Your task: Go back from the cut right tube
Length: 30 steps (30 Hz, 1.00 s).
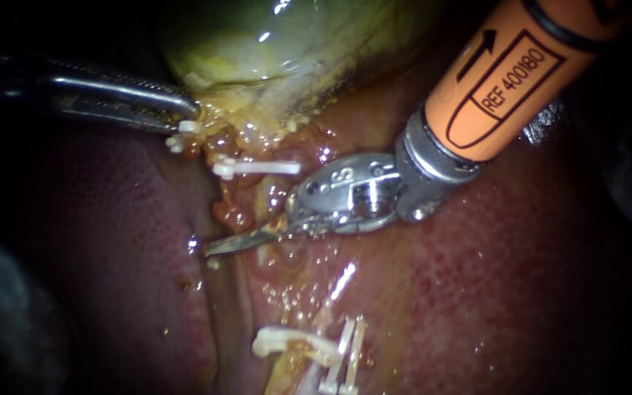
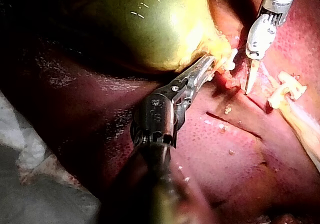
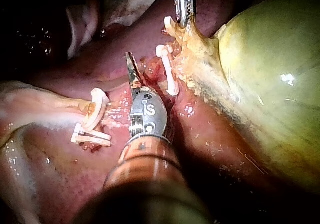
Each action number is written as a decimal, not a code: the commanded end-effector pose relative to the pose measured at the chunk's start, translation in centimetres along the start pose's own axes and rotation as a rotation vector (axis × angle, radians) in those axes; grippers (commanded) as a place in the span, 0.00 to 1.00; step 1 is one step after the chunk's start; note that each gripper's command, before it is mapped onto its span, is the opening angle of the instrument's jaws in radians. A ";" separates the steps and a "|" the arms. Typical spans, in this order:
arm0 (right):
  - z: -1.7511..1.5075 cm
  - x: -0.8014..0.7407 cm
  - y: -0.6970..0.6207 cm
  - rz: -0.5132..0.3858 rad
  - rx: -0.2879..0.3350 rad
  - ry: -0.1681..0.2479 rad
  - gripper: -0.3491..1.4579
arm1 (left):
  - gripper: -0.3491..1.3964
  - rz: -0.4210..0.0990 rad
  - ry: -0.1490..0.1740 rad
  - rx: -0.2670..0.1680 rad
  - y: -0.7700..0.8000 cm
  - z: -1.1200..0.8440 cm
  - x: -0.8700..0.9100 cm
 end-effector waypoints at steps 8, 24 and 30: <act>0.02 -0.01 -0.01 0.050 -0.011 0.013 0.57 | 0.00 0.000 0.000 -0.001 -0.01 0.00 0.00; -0.28 -0.19 -0.27 0.110 -0.325 0.103 0.98 | 0.00 0.001 -0.001 -0.002 -0.05 -0.01 -0.02; -0.68 -0.39 -0.47 0.016 -0.452 0.031 0.98 | 0.00 0.002 -0.001 -0.002 -0.07 0.00 -0.03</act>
